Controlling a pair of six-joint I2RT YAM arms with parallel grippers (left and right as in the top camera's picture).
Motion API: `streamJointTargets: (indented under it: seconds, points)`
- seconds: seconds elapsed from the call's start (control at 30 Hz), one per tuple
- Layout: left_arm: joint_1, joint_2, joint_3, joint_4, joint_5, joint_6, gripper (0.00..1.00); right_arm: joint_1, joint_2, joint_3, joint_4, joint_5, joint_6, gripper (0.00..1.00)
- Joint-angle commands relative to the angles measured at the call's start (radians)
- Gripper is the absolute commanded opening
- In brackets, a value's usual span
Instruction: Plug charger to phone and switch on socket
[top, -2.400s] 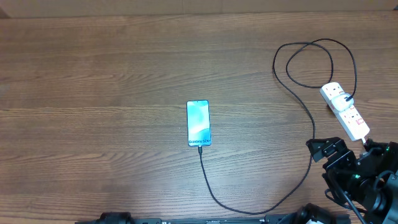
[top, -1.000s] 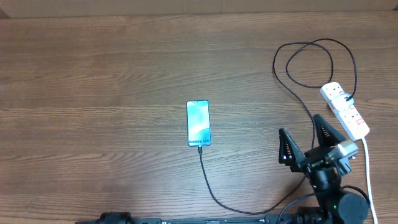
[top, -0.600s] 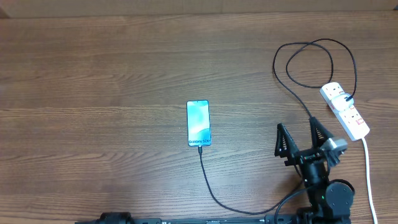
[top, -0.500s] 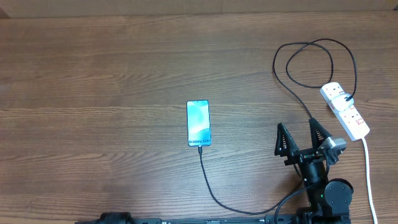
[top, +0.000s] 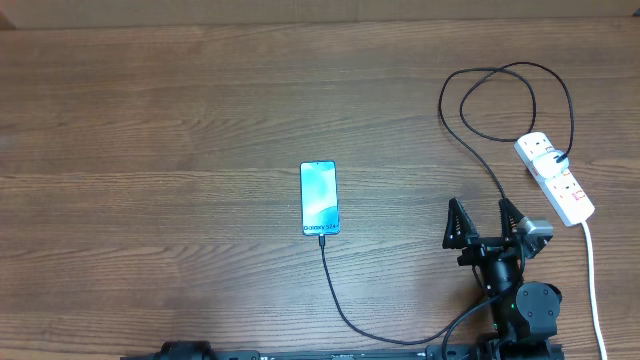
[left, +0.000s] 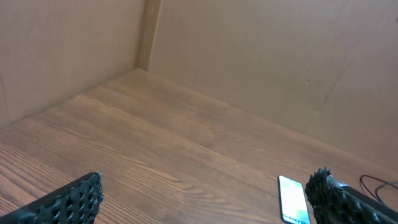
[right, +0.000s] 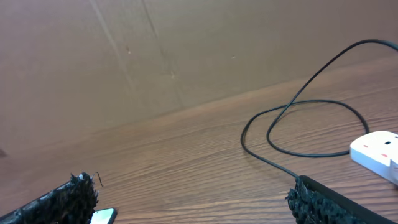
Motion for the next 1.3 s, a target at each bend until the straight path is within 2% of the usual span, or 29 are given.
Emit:
streamJointTargets:
  seconds: [0.0, 1.27]
  points:
    - [0.012, -0.005, 0.000, -0.001, -0.010, -0.010, 1.00, 0.000, -0.010, -0.011, 0.006, 0.024, -0.041, 1.00]
    - [0.012, -0.005, 0.000, -0.001, -0.010, -0.010, 1.00, -0.032, -0.010, -0.010, 0.006, 0.024, -0.041, 1.00]
